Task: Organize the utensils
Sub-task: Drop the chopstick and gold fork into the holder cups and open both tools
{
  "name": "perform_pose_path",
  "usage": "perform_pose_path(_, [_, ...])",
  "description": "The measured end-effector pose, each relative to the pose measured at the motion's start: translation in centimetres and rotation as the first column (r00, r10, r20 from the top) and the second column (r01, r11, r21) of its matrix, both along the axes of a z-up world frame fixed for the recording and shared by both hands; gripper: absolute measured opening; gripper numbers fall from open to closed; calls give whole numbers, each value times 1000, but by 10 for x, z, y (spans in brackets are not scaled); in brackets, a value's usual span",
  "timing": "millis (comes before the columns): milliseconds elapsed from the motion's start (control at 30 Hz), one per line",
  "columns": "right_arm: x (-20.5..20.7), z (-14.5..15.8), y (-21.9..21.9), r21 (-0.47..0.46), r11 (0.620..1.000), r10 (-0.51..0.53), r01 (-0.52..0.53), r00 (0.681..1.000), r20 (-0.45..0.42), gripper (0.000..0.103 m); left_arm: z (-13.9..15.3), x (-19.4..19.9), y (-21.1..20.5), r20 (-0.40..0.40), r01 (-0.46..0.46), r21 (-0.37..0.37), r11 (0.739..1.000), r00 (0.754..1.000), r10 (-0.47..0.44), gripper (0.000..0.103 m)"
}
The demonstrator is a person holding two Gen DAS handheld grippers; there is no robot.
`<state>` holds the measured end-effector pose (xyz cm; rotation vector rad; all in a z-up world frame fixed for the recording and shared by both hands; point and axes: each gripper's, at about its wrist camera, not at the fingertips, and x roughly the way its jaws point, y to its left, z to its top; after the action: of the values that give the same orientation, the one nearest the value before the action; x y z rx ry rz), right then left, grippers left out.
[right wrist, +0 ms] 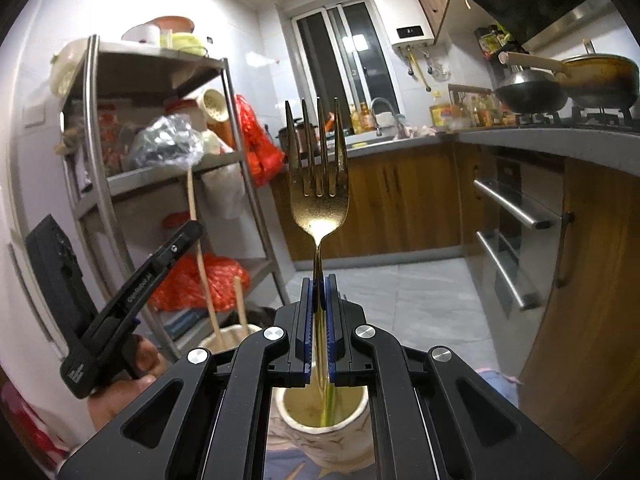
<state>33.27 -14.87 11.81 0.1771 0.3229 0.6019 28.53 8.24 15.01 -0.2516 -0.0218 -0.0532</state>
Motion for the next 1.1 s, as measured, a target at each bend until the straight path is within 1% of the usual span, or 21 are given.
perform_pose_path(133, [6, -12, 12, -63, 998, -2, 1, 1000, -24, 7, -11, 0, -9, -53, -8, 36, 999, 999, 10, 6])
perform_pose_path(233, [13, -25, 21, -111, 994, 3, -10, 998, -61, 7, -20, -2, -12, -98, -19, 48, 999, 995, 24, 6])
perform_pose_path(433, [18, -39, 32, -167, 986, 5, -22, 995, -101, 7, -35, -2, -13, -186, -44, 80, 996, 981, 58, 6])
perform_pose_path(567, [23, -46, 35, -172, 985, 9, -30, 992, -126, 7, -42, 2, -15, -232, -44, 106, 993, 970, 68, 6])
perform_pose_path(700, [29, -52, 37, -158, 987, 15, -38, 989, -146, 7, -46, 6, -17, -256, -37, 121, 992, 964, 67, 6])
perform_pose_path(967, [34, -57, 38, -150, 989, -5, -17, 990, -141, 7, -53, 14, -18, -303, -24, 135, 990, 951, 65, 6])
perform_pose_path(1100, [37, -59, 35, -138, 990, -14, -6, 989, -145, 7, -53, 14, -19, -307, -25, 140, 990, 949, 67, 6])
